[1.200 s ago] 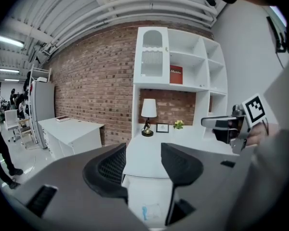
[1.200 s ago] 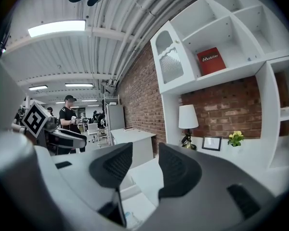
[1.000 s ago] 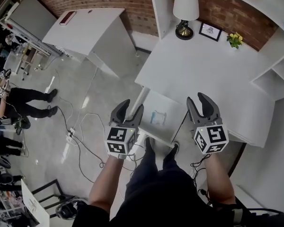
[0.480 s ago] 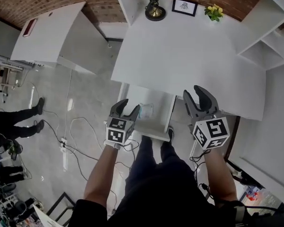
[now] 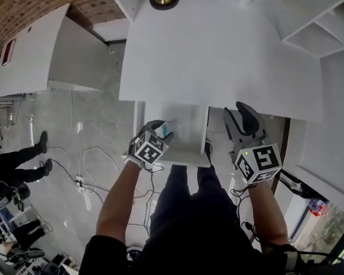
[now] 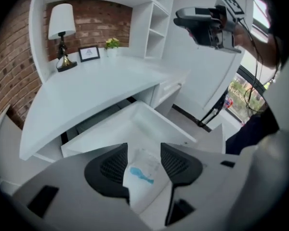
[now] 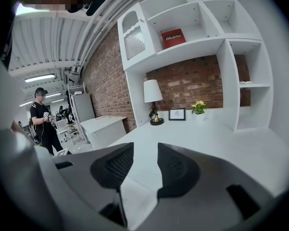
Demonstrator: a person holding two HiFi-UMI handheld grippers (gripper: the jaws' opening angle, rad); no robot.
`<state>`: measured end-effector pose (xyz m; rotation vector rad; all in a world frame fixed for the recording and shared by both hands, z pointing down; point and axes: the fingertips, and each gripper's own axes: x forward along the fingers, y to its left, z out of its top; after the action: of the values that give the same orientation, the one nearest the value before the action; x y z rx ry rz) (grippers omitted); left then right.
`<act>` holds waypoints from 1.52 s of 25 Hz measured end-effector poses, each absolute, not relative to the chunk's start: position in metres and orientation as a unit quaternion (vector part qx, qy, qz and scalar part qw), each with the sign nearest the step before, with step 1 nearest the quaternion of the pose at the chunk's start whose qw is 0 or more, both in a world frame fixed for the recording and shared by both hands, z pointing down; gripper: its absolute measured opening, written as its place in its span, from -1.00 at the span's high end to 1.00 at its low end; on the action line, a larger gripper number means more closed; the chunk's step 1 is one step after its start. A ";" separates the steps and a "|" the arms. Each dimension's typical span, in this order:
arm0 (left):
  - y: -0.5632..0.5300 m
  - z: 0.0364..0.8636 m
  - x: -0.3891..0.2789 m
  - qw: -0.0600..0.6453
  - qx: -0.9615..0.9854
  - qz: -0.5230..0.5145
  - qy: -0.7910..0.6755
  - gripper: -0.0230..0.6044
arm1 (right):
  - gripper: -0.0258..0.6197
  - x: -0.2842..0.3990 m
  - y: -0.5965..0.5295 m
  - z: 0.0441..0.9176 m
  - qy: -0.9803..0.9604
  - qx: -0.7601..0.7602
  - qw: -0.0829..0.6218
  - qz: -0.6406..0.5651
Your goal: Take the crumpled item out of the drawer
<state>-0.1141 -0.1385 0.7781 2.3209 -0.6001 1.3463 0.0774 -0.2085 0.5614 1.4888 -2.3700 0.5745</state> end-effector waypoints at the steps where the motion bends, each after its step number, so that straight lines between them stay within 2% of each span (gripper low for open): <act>1: -0.139 0.790 -0.115 0.193 0.825 0.491 -0.202 0.25 | 0.45 0.079 -0.209 0.567 -0.817 0.519 0.143 0.204; 9: -0.134 0.876 -0.113 0.156 0.799 0.572 -0.098 0.31 | 0.47 0.100 -0.209 0.609 -0.796 0.541 0.147 0.227; 18: -0.133 0.935 -0.102 0.143 0.771 0.619 -0.039 0.35 | 0.48 0.124 -0.200 0.643 -0.770 0.561 0.168 0.255; 21: -0.134 0.947 -0.104 0.144 0.765 0.627 -0.031 0.45 | 0.49 0.130 -0.197 0.651 -0.761 0.568 0.174 0.261; 27: -0.141 0.944 -0.106 0.164 0.765 0.620 -0.061 0.76 | 0.51 0.131 -0.198 0.651 -0.756 0.572 0.175 0.264; 38: -0.148 0.898 -0.118 0.201 0.784 0.574 -0.122 0.78 | 0.54 0.106 -0.204 0.627 -0.776 0.557 0.166 0.243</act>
<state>-0.1182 -0.1480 0.8978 2.1898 -0.3405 1.6042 0.1064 -0.2037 0.6273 1.5862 -2.2111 0.6932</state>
